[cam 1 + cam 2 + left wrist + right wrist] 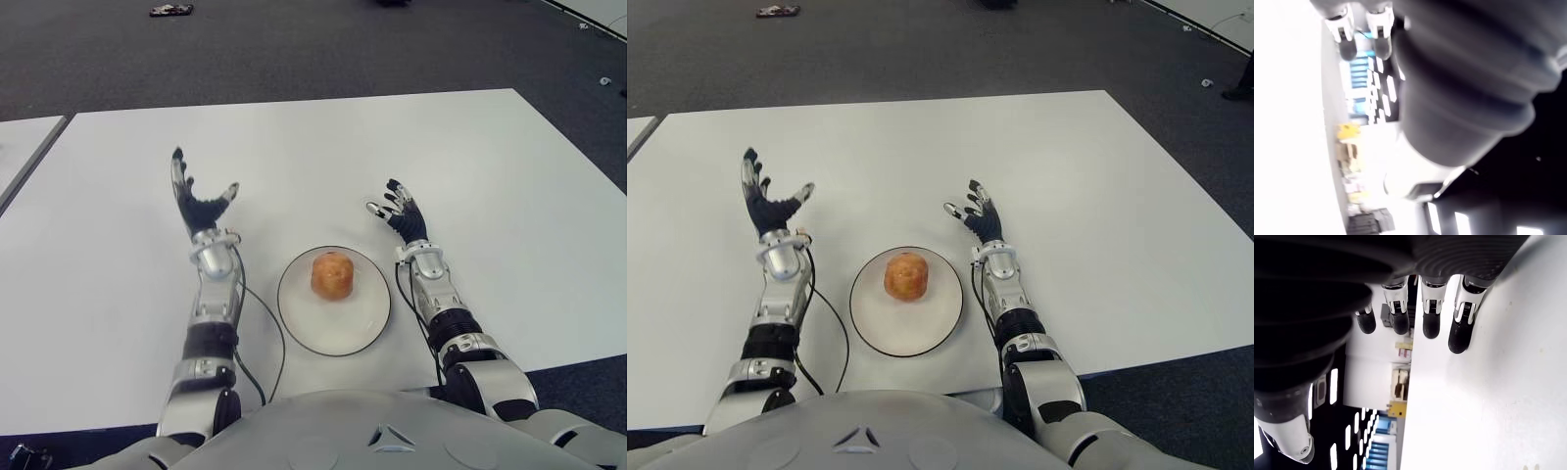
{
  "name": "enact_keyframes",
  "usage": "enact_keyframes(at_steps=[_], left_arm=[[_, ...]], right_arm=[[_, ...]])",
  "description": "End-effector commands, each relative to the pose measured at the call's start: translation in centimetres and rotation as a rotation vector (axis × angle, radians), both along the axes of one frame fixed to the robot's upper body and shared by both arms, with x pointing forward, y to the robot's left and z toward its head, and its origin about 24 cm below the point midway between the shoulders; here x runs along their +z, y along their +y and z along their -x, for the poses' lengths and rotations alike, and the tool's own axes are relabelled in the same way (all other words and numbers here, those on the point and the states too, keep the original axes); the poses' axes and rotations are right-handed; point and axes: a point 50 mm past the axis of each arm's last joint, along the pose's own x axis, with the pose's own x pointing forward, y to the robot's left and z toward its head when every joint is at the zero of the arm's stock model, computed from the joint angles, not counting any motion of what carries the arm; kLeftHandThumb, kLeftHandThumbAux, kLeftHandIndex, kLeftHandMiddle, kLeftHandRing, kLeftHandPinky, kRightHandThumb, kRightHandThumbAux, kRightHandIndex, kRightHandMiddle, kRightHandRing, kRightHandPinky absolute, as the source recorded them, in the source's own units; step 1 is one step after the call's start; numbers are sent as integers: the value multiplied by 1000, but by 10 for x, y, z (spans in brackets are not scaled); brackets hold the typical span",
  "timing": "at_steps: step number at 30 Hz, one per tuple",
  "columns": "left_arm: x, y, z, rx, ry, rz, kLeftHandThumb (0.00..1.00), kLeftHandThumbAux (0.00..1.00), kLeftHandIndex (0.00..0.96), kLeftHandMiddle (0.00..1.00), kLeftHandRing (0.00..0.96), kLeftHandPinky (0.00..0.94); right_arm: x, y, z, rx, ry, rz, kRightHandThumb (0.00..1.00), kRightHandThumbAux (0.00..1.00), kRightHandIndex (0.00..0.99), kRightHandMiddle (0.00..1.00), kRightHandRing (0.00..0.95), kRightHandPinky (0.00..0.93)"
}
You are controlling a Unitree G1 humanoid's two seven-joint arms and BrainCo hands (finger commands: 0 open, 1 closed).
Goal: Put the apples into the plate.
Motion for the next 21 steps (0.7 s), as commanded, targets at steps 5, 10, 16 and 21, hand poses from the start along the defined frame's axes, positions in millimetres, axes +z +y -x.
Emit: enact_keyframes(at_steps=[5,10,16,21], left_arm=[[-20,-3,7,-10,78,30,92,698,60,100,93,106],[-31,-1,10,-51,139,32,71,701,72,100,92,95],[-35,0,11,-101,183,2,37,725,90,103,92,88],[-37,2,16,-167,235,-38,23,742,108,109,94,83]], right_arm=[[-21,4,14,20,112,4,116,663,24,86,88,106],[-20,5,14,24,111,-1,120,666,21,76,80,100],[-20,5,14,24,112,-4,127,669,19,71,77,100],[-21,5,14,19,114,-5,126,670,21,76,81,112]])
